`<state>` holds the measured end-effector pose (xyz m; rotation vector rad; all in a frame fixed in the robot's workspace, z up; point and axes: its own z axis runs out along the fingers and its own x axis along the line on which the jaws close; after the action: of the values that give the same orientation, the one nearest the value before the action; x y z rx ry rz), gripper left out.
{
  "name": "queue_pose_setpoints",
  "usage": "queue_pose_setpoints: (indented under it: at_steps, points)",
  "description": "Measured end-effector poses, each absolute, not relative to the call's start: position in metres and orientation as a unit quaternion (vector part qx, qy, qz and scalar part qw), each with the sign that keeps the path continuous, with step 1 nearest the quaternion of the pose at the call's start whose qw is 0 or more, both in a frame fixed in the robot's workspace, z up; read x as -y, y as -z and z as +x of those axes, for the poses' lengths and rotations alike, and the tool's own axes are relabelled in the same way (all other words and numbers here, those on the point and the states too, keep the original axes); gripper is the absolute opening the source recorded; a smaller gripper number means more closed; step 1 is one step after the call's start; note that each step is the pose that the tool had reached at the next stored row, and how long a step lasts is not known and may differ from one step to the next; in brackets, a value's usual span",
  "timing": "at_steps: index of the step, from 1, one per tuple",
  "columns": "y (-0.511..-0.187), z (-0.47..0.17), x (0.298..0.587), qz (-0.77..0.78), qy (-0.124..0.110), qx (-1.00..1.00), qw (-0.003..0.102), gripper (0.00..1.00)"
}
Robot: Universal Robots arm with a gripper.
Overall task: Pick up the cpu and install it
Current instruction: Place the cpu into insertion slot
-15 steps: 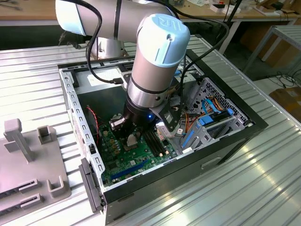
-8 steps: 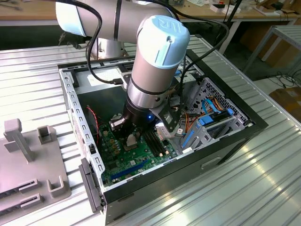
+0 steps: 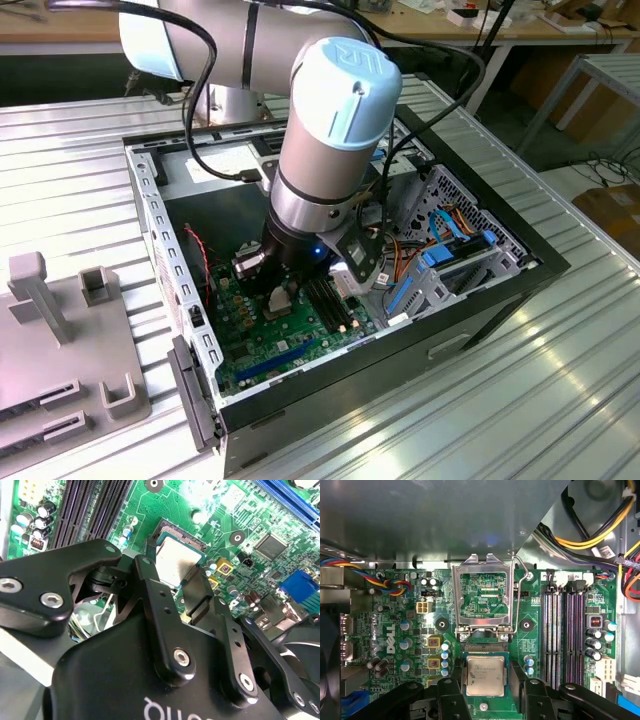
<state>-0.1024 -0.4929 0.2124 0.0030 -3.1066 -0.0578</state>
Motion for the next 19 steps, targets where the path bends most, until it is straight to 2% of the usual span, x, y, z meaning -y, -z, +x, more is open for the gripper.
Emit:
queue_pose_setpoints:
  at_steps: [19]
  points:
    - [-0.2054,-0.1033,0.4932,0.001,0.019,1.000,0.017,0.46]
